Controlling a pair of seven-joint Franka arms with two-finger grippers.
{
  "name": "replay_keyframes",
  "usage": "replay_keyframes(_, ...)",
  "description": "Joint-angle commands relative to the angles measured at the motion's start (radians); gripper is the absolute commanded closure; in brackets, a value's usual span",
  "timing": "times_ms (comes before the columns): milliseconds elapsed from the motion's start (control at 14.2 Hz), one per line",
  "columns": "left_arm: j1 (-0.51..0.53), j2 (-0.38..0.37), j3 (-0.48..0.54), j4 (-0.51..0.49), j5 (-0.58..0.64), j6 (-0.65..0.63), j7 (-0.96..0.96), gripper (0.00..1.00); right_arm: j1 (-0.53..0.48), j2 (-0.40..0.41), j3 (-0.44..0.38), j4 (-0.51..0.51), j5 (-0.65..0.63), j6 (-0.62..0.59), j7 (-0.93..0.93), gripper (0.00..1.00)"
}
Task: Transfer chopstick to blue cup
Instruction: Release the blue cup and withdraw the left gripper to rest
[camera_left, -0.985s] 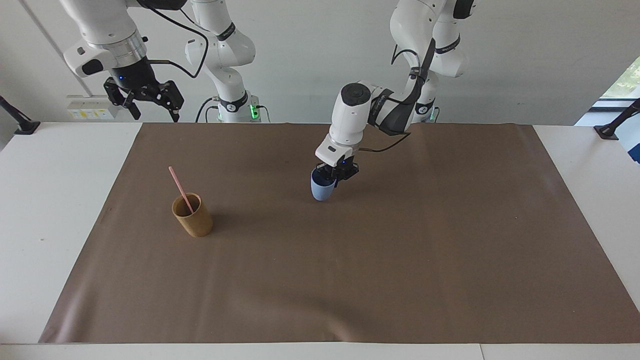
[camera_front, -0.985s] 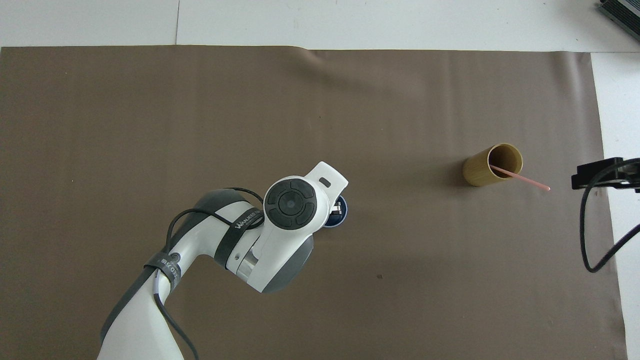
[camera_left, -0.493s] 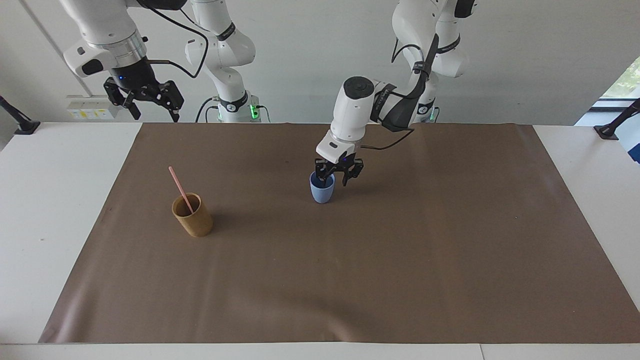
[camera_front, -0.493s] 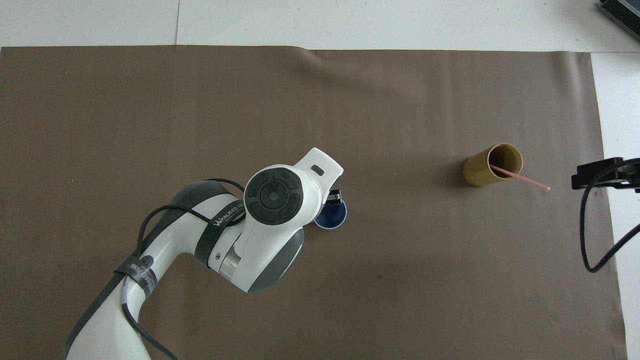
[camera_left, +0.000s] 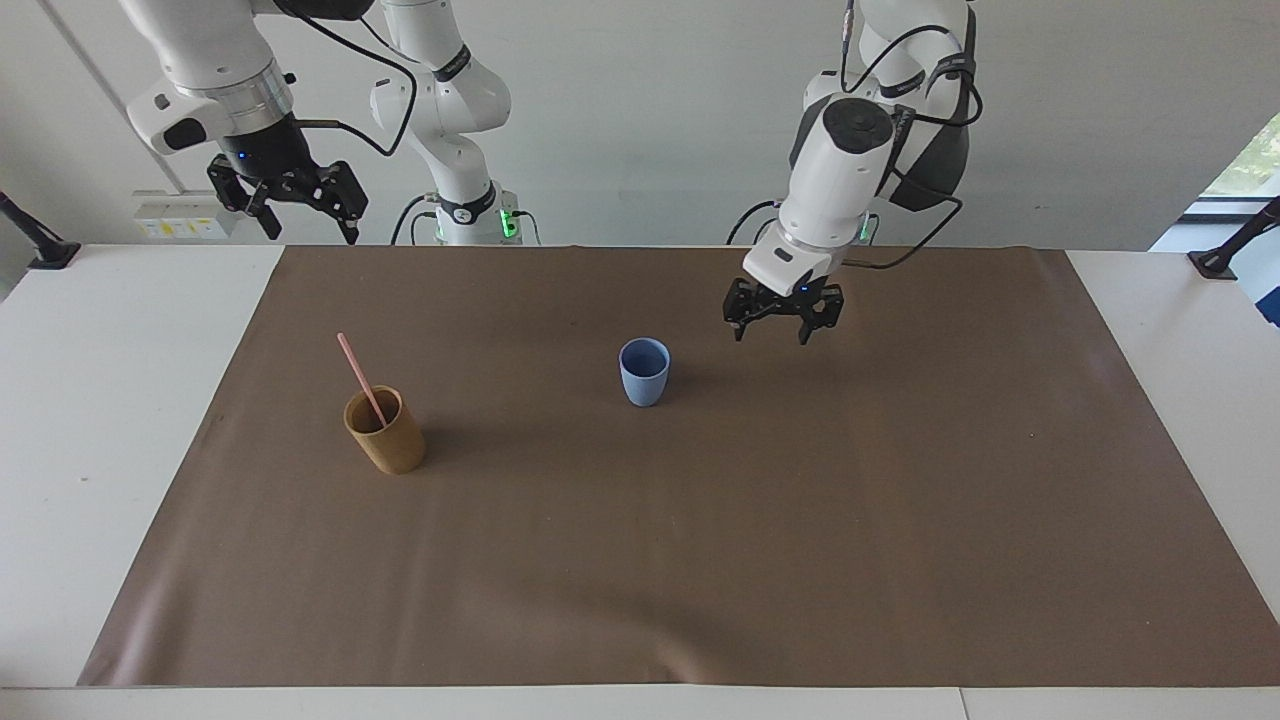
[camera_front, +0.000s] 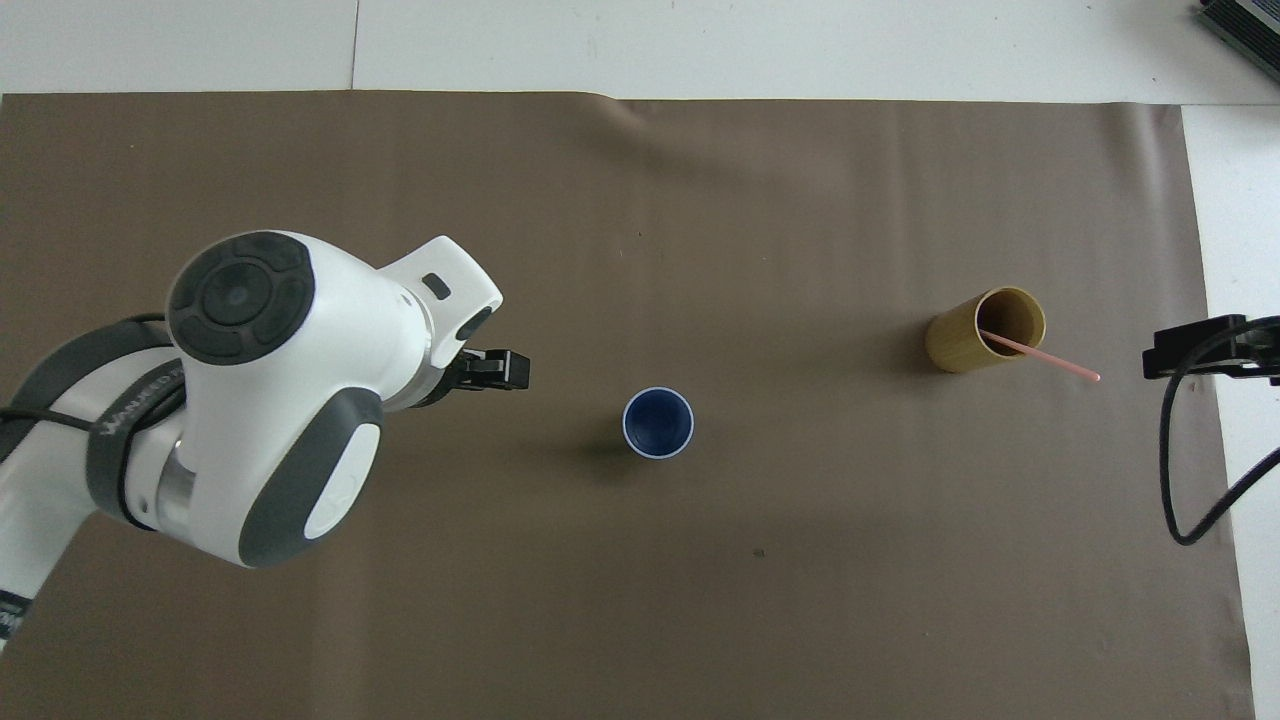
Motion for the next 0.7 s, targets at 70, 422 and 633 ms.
replay_keyframes(70, 0.16, -0.059, -0.009, 0.022, 0.01, -0.079, 0.245, 0.0, -0.01, -0.017, 0.003, -0.011, 0.014, -0.015, 0.003, 0.0)
replay_keyframes(422, 0.286, -0.039, -0.007, 0.268, 0.018, -0.278, 0.35, 0.0, 0.004, -0.019, 0.008, -0.001, 0.014, -0.029, -0.036, 0.0)
replay_keyframes(633, 0.323, -0.025, -0.009, 0.399, 0.042, -0.406, 0.354, 0.0, 0.027, -0.019, 0.021, -0.012, -0.002, 0.019, -0.154, 0.0)
